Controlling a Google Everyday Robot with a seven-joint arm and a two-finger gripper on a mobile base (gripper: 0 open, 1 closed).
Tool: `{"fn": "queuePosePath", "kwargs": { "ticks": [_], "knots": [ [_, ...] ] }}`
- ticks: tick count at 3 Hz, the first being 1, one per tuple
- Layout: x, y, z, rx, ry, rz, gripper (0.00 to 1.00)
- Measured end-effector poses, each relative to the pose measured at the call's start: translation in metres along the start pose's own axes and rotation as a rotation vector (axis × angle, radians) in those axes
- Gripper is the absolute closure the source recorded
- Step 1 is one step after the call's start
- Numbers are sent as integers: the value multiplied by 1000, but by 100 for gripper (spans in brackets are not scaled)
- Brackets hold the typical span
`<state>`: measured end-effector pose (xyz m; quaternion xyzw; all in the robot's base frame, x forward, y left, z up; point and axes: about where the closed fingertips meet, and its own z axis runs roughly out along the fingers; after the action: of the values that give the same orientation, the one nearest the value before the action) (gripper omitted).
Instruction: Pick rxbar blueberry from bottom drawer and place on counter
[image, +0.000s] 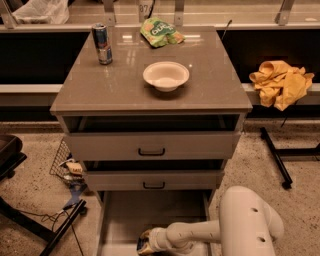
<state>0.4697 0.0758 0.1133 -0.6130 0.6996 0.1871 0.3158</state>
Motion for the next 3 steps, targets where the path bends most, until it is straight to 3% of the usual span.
{"fn": "queuePosePath", "kwargs": {
  "ticks": [1,3],
  "knots": [
    [-13,-4,-27,-9,-54,0,100],
    [-40,-38,-141,1,-153,29,100]
  ]
}}
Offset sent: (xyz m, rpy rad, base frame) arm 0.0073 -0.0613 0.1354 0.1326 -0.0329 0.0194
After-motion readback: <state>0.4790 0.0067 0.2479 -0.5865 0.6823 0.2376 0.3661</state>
